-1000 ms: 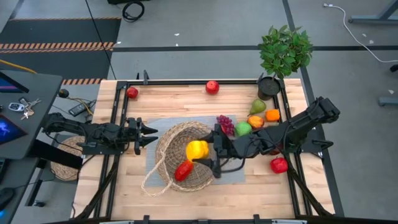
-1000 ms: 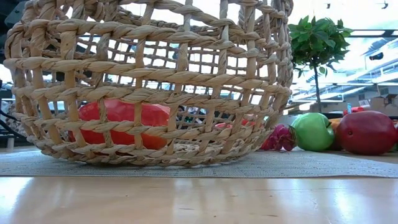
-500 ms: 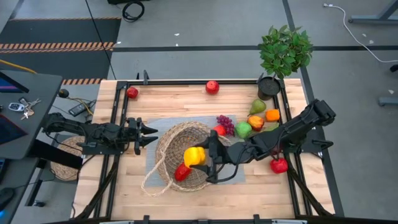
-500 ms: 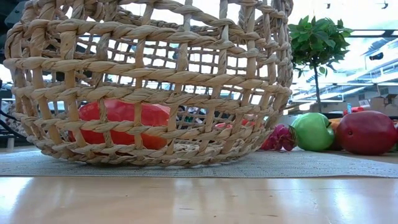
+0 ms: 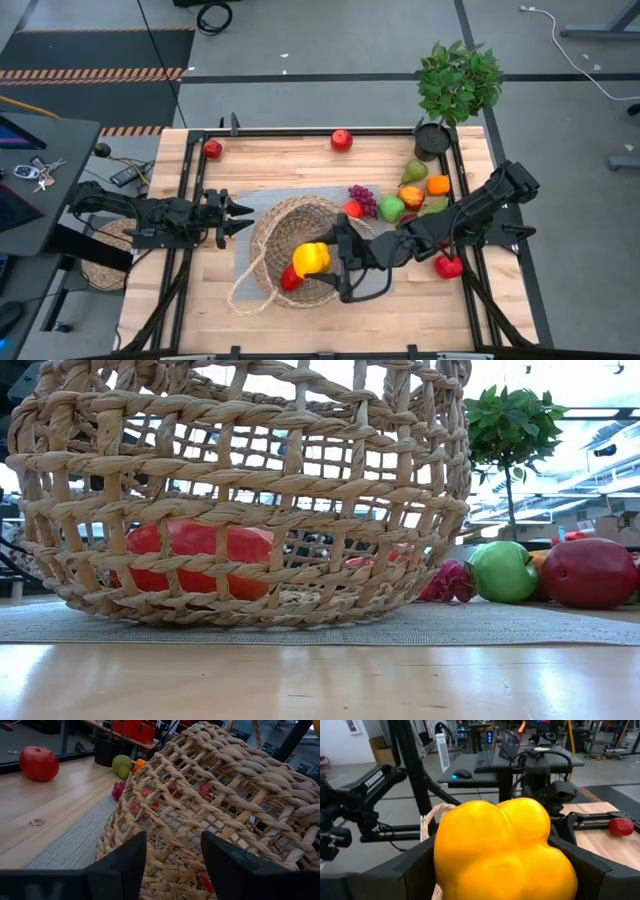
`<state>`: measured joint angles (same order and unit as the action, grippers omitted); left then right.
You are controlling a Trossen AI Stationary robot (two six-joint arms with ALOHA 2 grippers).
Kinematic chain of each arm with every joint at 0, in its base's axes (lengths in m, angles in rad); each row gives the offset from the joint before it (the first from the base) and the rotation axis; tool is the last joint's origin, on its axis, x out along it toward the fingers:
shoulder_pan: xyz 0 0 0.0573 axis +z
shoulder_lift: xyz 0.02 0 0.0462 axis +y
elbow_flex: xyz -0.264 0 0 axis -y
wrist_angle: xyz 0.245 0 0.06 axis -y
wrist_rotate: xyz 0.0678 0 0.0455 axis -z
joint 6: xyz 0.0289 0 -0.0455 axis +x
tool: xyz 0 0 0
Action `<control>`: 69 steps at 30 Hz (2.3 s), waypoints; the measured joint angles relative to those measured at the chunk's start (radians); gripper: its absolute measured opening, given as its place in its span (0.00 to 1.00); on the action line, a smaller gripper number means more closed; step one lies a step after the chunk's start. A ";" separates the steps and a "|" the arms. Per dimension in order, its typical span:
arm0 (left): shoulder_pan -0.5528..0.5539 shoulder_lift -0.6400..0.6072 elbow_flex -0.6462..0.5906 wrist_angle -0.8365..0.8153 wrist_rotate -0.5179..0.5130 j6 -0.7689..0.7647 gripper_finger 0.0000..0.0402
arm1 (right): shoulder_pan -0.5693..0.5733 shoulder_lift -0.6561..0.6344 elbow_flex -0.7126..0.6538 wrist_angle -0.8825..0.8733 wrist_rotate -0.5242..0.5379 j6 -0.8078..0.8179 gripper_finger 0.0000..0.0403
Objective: Build produce basket
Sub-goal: Put the yellow bell pepper into the brown basket
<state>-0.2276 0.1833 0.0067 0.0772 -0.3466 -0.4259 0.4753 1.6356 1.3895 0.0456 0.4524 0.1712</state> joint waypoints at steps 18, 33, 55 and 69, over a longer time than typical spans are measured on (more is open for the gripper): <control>0.000 0.000 0.000 0.000 0.000 0.000 0.48 | 0.013 0.110 0.055 0.060 -0.017 -0.068 0.80; 0.000 0.000 0.000 0.000 0.000 0.000 0.49 | 0.035 0.213 0.331 -0.323 0.226 -0.533 0.80; 0.000 0.000 0.000 -0.002 0.000 0.000 0.48 | -0.081 0.367 0.278 -0.438 0.098 -0.419 0.80; 0.000 0.000 0.000 0.000 0.000 0.000 0.48 | -0.090 0.393 0.279 -0.501 0.064 -0.348 0.80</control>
<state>-0.2276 0.1833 0.0067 0.0768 -0.3462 -0.4256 0.3849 2.0281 1.6688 -0.4553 0.5161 -0.1771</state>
